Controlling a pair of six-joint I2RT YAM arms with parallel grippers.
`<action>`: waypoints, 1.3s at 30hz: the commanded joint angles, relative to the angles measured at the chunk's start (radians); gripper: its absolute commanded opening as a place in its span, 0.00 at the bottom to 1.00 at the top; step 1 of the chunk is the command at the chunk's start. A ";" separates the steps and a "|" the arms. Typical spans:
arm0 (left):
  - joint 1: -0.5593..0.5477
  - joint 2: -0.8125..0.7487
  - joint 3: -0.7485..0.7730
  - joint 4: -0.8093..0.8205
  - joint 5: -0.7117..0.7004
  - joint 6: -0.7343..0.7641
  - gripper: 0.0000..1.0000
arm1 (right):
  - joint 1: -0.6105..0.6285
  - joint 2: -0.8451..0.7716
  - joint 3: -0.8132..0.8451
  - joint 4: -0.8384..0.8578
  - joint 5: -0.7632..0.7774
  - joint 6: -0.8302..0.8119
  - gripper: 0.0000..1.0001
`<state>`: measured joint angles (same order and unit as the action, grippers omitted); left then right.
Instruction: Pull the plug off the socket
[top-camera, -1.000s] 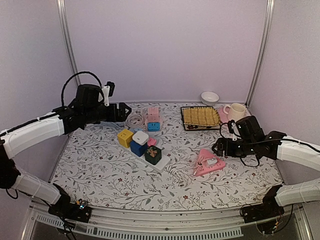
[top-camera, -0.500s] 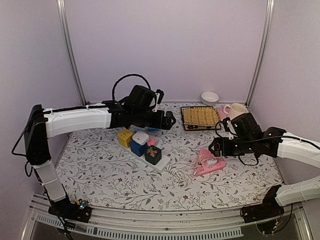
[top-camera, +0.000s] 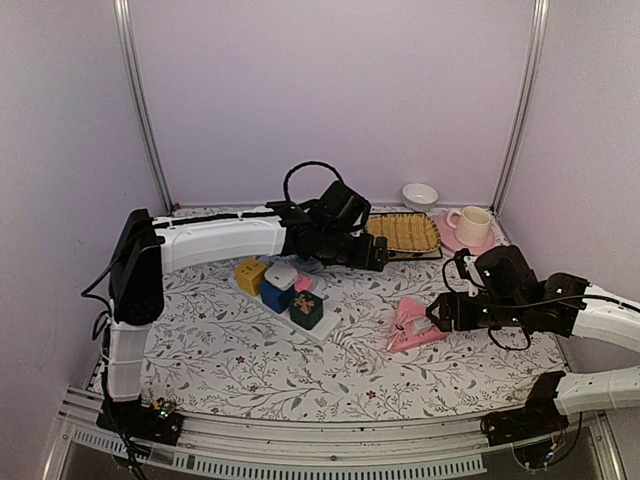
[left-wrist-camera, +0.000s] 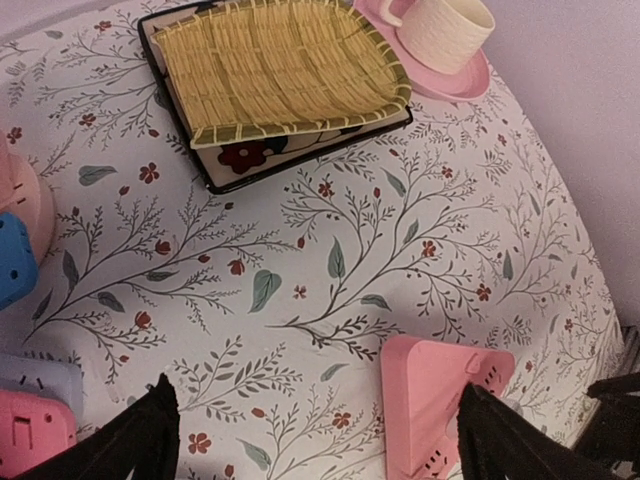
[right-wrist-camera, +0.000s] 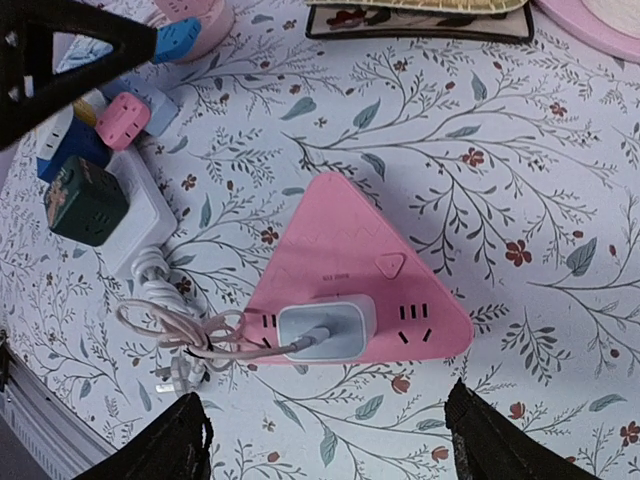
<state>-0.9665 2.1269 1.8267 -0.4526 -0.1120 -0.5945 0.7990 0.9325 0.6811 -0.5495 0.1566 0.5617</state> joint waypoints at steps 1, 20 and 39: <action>0.010 0.030 0.085 -0.088 0.026 0.037 0.97 | 0.070 0.023 -0.072 0.044 0.067 0.099 0.83; 0.065 0.064 0.077 -0.091 0.147 0.124 0.97 | 0.153 0.373 -0.037 0.321 0.265 -0.002 0.78; 0.076 0.189 0.138 -0.089 0.309 0.091 0.97 | 0.144 0.446 0.031 0.348 0.082 -0.038 0.31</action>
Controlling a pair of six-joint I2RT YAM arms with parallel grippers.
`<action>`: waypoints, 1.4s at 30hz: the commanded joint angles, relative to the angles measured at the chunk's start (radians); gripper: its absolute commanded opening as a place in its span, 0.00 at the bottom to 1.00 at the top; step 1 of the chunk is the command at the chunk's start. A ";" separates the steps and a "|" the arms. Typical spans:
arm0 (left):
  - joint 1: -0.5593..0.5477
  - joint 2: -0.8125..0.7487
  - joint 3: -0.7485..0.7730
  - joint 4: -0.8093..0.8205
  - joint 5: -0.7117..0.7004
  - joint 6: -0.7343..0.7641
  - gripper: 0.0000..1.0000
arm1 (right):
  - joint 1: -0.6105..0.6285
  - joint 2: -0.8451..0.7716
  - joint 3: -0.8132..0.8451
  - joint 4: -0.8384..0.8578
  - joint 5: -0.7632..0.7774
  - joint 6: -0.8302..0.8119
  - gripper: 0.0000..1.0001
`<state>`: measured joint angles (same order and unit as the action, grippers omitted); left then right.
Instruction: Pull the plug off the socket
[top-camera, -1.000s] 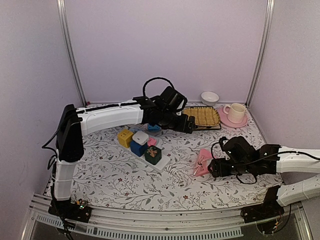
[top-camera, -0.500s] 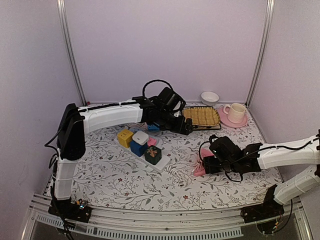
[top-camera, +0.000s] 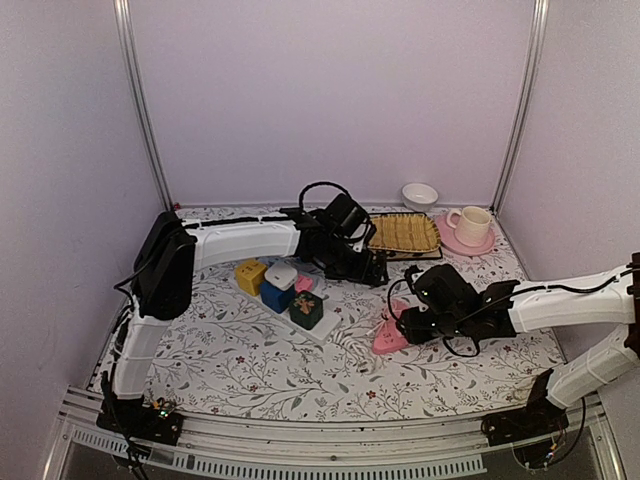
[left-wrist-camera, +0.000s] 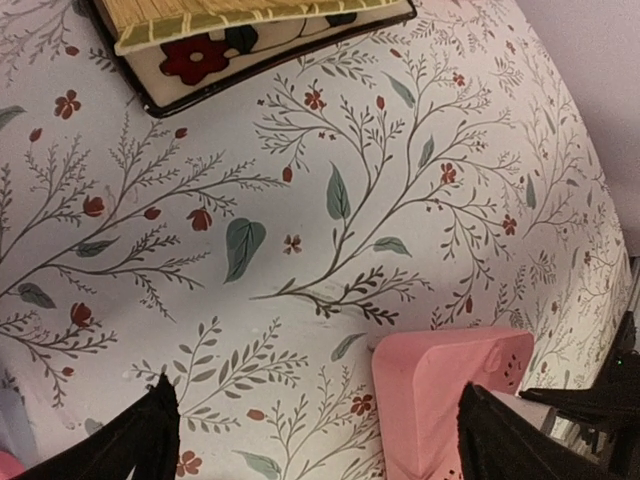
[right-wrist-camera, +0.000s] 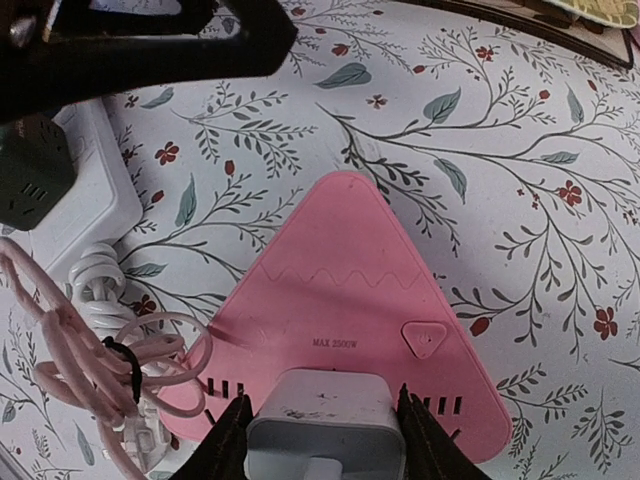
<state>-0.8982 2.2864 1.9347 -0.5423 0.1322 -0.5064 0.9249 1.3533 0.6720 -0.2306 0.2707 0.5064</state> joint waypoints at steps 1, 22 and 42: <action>0.006 0.038 0.033 0.001 0.079 0.006 0.97 | 0.019 0.031 0.044 0.028 -0.032 0.018 0.31; -0.065 0.091 0.010 -0.048 0.122 0.107 0.95 | 0.023 0.067 0.057 -0.006 -0.022 0.055 0.55; -0.068 0.139 0.029 -0.115 0.027 0.116 0.95 | 0.038 0.130 0.144 -0.012 -0.014 0.052 0.38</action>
<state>-0.9508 2.3829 1.9480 -0.6048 0.2008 -0.4103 0.9501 1.4631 0.7639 -0.2634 0.2550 0.5591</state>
